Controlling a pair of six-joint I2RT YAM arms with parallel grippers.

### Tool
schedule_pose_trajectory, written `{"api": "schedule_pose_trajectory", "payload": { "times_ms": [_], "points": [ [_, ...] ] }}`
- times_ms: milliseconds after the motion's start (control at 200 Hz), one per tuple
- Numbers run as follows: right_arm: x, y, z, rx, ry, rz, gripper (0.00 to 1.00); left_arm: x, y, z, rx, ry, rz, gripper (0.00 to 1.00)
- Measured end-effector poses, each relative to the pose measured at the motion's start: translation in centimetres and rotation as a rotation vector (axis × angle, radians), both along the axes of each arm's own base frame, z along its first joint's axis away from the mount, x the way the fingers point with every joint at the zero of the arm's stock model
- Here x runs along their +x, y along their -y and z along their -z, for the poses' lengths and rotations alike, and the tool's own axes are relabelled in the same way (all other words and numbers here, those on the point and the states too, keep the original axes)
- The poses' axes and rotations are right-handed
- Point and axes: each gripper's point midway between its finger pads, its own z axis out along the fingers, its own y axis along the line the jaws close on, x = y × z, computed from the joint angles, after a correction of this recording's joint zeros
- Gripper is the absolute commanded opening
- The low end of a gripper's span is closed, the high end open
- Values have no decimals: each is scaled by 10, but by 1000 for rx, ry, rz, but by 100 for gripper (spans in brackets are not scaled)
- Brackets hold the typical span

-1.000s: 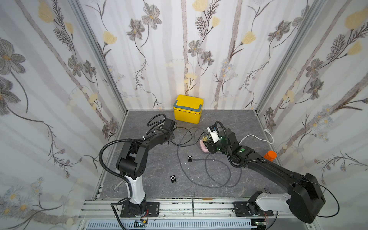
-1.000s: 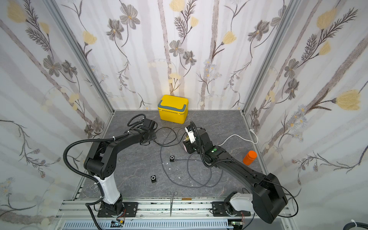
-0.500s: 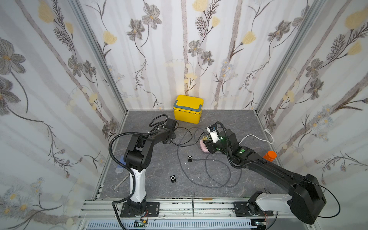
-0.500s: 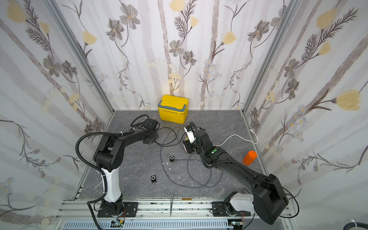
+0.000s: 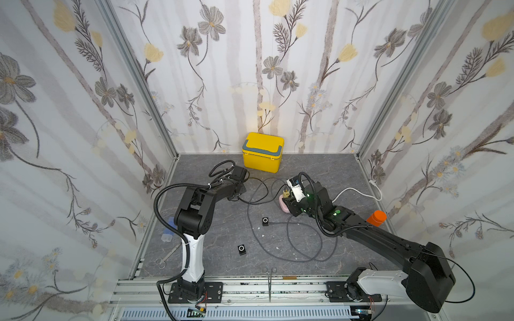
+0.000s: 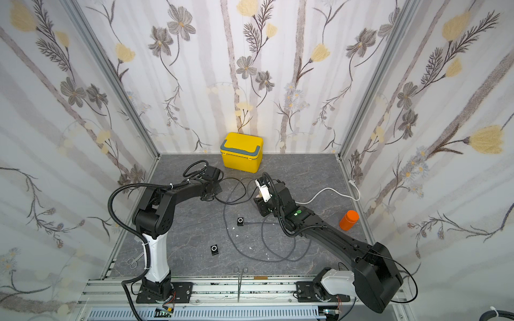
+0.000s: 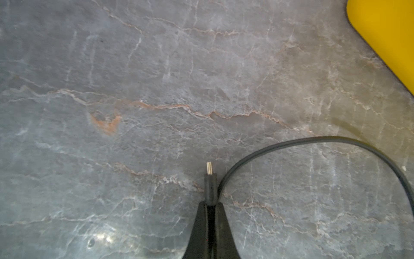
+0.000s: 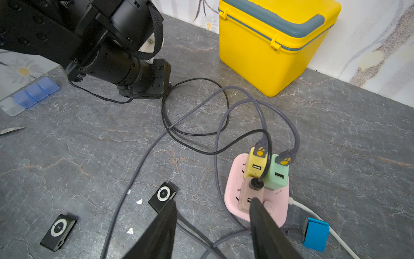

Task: Charge mp3
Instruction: Pick up the charging cable from the center of the board.

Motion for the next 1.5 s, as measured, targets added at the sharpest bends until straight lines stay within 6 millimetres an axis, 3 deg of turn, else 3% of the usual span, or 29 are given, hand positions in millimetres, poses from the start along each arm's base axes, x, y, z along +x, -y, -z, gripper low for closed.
{"api": "schedule_pose_trajectory", "payload": {
  "times_ms": [175, 475, 744, 899, 1054, 1239, 1499],
  "points": [
    [-4, -6, 0, 1, 1, -18, 52, -17, -6, -16, 5, -20, 4, 0],
    [-9, -34, -19, 40, 32, -105, 53, -32, -12, -113, -48, 158, 21, 0],
    [-15, -66, -30, 74, 52, -208, 53, -67, -31, -175, -117, 285, 12, 0],
    [-25, -96, -47, 130, 96, -311, 55, -84, -30, -214, -184, 371, 42, 0],
    [-46, -144, -56, 176, 135, -462, 56, -109, -27, -217, -244, 379, 77, 0],
    [-60, -195, -44, 159, 160, -579, 56, -133, -24, -211, -321, 373, 84, 0],
    [-57, -224, -26, 131, 172, -612, 54, -146, -19, -217, -382, 385, 106, 0]
  ]
}}
